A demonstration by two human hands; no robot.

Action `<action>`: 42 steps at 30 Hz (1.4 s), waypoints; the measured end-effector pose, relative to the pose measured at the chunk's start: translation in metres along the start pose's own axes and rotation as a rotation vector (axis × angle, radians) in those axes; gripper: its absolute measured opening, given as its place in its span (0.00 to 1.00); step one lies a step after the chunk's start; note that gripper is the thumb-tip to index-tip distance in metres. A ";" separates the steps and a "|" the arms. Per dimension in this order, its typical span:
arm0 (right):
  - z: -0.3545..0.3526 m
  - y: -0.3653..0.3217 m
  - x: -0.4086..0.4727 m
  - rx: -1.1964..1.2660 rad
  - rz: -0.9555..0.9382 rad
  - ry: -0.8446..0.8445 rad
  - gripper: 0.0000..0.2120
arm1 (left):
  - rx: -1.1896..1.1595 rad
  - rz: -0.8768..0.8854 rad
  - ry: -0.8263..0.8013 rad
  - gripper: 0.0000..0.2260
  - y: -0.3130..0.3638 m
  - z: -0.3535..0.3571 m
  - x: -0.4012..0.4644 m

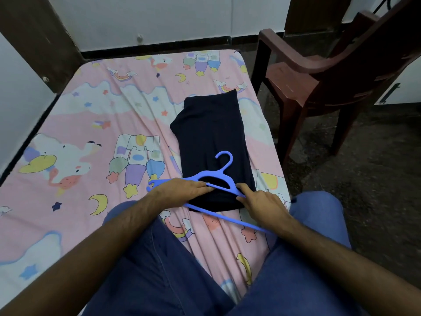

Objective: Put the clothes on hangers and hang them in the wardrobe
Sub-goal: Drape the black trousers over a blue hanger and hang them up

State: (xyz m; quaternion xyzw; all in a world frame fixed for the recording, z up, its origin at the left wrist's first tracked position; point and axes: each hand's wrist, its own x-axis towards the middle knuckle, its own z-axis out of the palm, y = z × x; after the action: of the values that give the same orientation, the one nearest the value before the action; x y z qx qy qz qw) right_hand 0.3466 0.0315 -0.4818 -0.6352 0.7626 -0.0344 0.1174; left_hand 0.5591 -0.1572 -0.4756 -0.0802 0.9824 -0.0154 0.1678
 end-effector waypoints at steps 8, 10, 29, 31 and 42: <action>-0.001 0.000 -0.004 0.143 0.003 0.079 0.17 | -0.616 -0.088 0.217 0.17 -0.010 -0.007 -0.007; -0.002 0.002 -0.001 0.162 0.008 0.121 0.17 | -0.740 -0.127 0.403 0.12 -0.009 -0.012 -0.008; -0.024 0.074 0.058 0.491 0.132 0.217 0.09 | -1.338 -0.361 0.640 0.08 -0.030 -0.039 -0.003; -0.024 0.078 0.066 0.606 0.115 0.176 0.10 | -1.068 -0.247 0.501 0.14 -0.029 -0.036 -0.005; -0.044 0.085 0.145 0.568 0.072 0.069 0.04 | 0.082 0.157 0.243 0.27 -0.020 0.011 0.067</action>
State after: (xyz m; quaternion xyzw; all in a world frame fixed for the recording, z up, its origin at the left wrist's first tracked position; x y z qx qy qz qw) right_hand 0.2315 -0.0983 -0.4758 -0.5477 0.7481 -0.2640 0.2659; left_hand 0.5031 -0.1879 -0.5073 0.0061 0.9973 -0.0521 0.0514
